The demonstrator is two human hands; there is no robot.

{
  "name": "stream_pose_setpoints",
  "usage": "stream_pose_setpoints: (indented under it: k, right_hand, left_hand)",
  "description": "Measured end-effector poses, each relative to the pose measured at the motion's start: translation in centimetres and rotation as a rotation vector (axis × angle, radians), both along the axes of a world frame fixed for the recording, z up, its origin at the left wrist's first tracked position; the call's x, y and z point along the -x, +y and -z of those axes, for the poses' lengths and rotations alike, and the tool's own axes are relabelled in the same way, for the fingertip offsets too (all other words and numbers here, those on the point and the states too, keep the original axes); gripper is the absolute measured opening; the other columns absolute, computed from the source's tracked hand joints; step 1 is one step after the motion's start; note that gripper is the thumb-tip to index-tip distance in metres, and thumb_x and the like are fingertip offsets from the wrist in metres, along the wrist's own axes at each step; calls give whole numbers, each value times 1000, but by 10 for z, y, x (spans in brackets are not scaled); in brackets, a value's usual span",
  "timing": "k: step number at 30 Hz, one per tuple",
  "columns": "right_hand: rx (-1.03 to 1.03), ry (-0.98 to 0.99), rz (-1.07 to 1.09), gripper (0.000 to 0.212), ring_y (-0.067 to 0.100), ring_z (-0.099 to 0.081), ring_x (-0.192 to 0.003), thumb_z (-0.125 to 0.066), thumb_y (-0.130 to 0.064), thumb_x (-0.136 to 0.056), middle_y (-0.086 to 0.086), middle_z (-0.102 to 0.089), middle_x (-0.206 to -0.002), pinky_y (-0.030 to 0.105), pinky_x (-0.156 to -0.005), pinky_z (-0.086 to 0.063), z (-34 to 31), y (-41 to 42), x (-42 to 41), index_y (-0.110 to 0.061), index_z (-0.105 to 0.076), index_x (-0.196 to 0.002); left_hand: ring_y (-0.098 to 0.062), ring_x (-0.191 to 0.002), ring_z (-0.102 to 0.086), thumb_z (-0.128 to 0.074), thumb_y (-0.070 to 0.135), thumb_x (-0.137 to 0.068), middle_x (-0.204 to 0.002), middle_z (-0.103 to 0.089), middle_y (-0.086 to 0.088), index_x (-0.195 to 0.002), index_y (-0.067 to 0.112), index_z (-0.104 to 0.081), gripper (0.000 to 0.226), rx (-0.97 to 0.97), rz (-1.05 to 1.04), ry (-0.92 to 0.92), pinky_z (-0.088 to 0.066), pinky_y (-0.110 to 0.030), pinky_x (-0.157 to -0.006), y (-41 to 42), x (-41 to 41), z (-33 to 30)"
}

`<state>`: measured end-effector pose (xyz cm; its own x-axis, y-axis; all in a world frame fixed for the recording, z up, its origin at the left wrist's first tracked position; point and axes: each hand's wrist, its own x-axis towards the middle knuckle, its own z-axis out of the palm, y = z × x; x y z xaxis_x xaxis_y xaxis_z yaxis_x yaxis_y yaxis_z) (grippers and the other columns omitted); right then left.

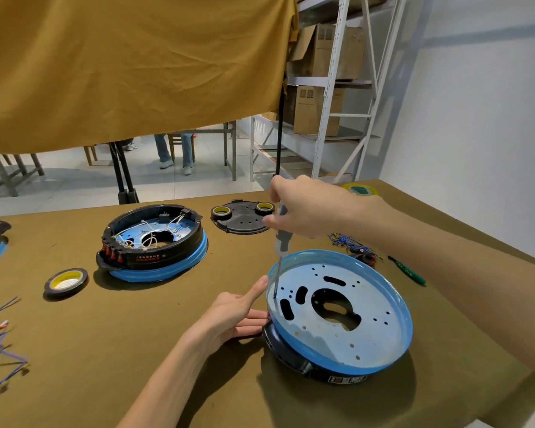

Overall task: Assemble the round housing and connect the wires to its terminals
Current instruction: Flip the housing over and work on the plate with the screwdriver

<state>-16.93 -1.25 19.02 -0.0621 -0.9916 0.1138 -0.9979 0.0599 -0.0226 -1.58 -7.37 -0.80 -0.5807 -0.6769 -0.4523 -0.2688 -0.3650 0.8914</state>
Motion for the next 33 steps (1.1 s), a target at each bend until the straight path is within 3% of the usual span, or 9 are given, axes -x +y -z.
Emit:
stream_pose_setpoints:
  k: [2, 5, 10, 14, 18, 23, 27, 30, 33]
  right_hand:
    - [-18, 11, -1, 42, 18, -68, -70, -61, -54, -96, -1, -63, -85, 35, -55, -58, 2, 0, 1, -23, -45, -119]
    - [-133, -205, 8, 43, 13, -68, -58, -72, -36, -90, -1, -68, -81, 23, -44, -52, -5, 2, 6, -25, -45, -121]
    - [-38, -30, 26, 39, 13, -70, -58, -64, -53, -94, -3, -69, -82, 31, -49, -57, 5, 2, 6, -26, -46, -116]
    - [-97, -274, 27, 36, 8, -68, -52, -76, -32, -88, -1, -68, -84, 20, -43, -51, -3, 8, 9, -24, -56, -117]
    - [8, -69, 13, 38, 7, -68, -50, -66, -58, -91, -4, -71, -70, 29, -51, -58, 3, 13, 5, -27, -56, -110]
    - [-89, -209, 21, 33, 8, -69, -55, -77, -38, -86, -4, -67, -88, 21, -44, -48, -10, 21, 5, -31, -57, -112]
    - [61, 61, 44, 40, 12, -65, -69, -62, -62, -92, -5, -66, -81, 29, -51, -47, 0, 26, 3, -25, -57, -107]
    - [-107, -141, 50, 42, 18, -69, -82, -70, -51, -91, -6, -67, -91, 39, -66, -61, -7, 33, 8, -28, -49, -120]
    - [-59, -204, 52, 35, 16, -70, -69, -72, -41, -93, -4, -67, -87, 36, -57, -61, -10, 35, 9, -26, -52, -118]
  left_hand:
    - [-26, -87, -79, -83, 72, -54, -91, -79, -16, -152, -1, -35, 132, -8, 17, -6, -63, -33, -68, -1, -1, -3]
    - [-28, -91, -78, -82, 67, -61, -98, -78, -21, -152, 0, -29, 125, -60, 66, -2, -63, -32, -70, 0, -6, -10]
    - [-30, -88, -78, -77, 55, -80, -100, -76, -26, -152, -4, -22, 108, -125, 92, 7, -64, -34, -68, 3, -12, -13]
    - [-33, -91, -78, -67, 45, -96, -101, -77, -25, -159, 8, -12, 92, -160, 61, 0, -64, -35, -67, 1, -13, -8]
    - [-34, -91, -78, -64, 41, -99, -102, -76, -25, -160, 14, -12, 84, -173, 64, -2, -63, -36, -66, -1, -12, -5]
    - [-35, -93, -77, -63, 39, -99, -101, -76, -26, -160, 16, -13, 82, -201, 46, 20, -64, -38, -67, -3, -11, 0]
    - [-36, -93, -77, -64, 37, -98, -99, -76, -26, -160, 16, -15, 82, -210, 22, 36, -64, -39, -67, -3, -10, 1]
    - [-36, -91, -77, -66, 32, -97, -96, -76, -26, -159, 14, -19, 80, -206, -24, 54, -64, -39, -65, -2, -7, 2]
    - [-36, -90, -77, -65, 28, -97, -96, -77, -25, -159, 13, -21, 78, -211, -72, 100, -64, -39, -63, 0, -5, 1]
